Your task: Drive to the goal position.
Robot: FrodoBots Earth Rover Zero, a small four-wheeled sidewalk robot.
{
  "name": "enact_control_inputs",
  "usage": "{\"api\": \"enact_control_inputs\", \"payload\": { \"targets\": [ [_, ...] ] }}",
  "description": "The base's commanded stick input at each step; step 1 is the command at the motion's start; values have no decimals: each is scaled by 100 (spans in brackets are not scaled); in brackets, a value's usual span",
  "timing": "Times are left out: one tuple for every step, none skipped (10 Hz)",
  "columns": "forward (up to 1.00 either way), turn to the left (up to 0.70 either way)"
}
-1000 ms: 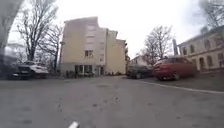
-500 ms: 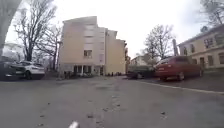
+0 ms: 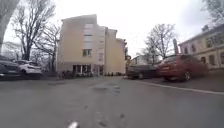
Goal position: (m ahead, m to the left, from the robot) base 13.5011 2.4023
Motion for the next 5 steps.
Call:
{"api": "enact_control_inputs", "payload": {
  "targets": [
    [100, 0],
    [100, 0],
    [100, 0],
    [100, 0],
    [100, 0]
  ]
}}
